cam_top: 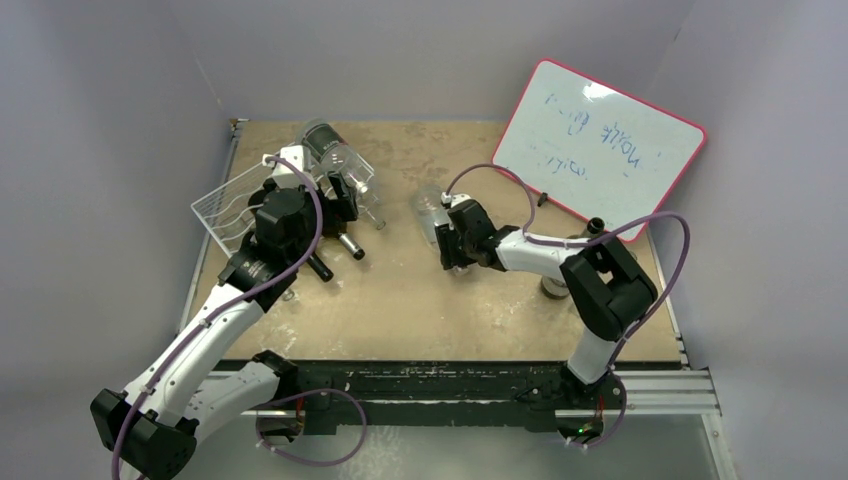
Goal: Put the wine bottle on the wine rack
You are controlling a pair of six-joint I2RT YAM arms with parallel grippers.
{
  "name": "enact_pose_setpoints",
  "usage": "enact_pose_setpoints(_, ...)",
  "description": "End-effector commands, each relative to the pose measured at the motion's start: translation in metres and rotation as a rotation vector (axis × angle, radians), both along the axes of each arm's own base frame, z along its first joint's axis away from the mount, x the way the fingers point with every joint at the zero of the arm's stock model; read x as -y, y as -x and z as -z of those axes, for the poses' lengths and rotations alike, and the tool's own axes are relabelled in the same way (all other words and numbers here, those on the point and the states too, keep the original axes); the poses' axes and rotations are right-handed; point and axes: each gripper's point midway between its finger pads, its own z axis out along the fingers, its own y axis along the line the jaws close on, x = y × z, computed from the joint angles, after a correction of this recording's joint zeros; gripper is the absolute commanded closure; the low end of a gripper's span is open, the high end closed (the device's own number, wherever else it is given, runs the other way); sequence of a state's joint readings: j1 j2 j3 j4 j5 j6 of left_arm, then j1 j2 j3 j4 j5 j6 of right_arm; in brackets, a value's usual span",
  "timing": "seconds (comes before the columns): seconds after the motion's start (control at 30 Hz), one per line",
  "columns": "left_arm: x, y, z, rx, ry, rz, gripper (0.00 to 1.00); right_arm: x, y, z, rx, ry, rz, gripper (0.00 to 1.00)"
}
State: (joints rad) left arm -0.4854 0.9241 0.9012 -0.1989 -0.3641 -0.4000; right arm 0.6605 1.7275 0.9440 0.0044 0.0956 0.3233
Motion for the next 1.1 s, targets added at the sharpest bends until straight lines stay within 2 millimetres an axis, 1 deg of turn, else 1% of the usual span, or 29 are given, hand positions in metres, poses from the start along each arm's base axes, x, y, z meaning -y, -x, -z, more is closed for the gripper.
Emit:
enact_pose_setpoints(0.0,-0.004,-0.002,-0.012,0.046,0.005,-0.013,0.08,-0.009,-0.02,-0.008,0.042,-0.008,0.007,0.43)
enact_pose_setpoints(0.13,-0.003,-0.001,-0.013,0.046,0.007,-0.008,0.08,-0.014,-0.019,-0.002,0.024,-0.011,-0.025,0.48)
enact_pose_setpoints(0.23,-0.002,-0.001,-0.013,0.046,0.007,-0.005,0.08,-0.013,-0.018,0.004,0.012,-0.003,-0.027,0.55)
enact_pose_setpoints(0.27,-0.002,-0.001,-0.014,0.046,0.008,-0.004,0.08,-0.012,-0.018,0.005,0.009,0.003,-0.023,0.59)
enact_pose_setpoints(0.3,-0.002,-0.001,-0.013,0.045,0.007,-0.005,0.08,-0.012,-0.018,0.006,0.008,0.008,-0.021,0.66)
enact_pose_setpoints(0.4,-0.003,-0.001,-0.015,0.047,0.01,-0.006,0.08,-0.011,-0.018,0.006,0.013,0.01,-0.022,0.93)
enact_pose_setpoints(0.43,-0.002,-0.001,-0.015,0.049,0.011,-0.005,0.08,-0.01,-0.019,0.004,0.018,0.009,-0.02,0.99)
enact_pose_setpoints(0.5,-0.003,0.0,-0.018,0.055,0.013,-0.007,0.08,-0.009,-0.022,-0.004,0.048,0.005,-0.009,1.0)
enact_pose_setpoints(0.63,-0.004,0.002,-0.026,0.071,0.026,-0.008,0.08,-0.007,-0.035,-0.04,0.167,-0.022,0.012,1.0)
enact_pose_setpoints(0.83,-0.008,0.007,-0.042,0.097,0.042,-0.015,0.08,-0.013,-0.039,-0.104,0.31,-0.128,-0.003,1.0)
enact_pose_setpoints(0.93,-0.012,0.011,-0.056,0.121,0.048,-0.024,0.08,-0.017,-0.037,-0.14,0.382,-0.191,-0.026,1.0)
enact_pose_setpoints(1.07,-0.017,0.017,-0.075,0.158,0.055,-0.032,0.08,-0.018,-0.03,-0.177,0.451,-0.251,-0.053,1.0)
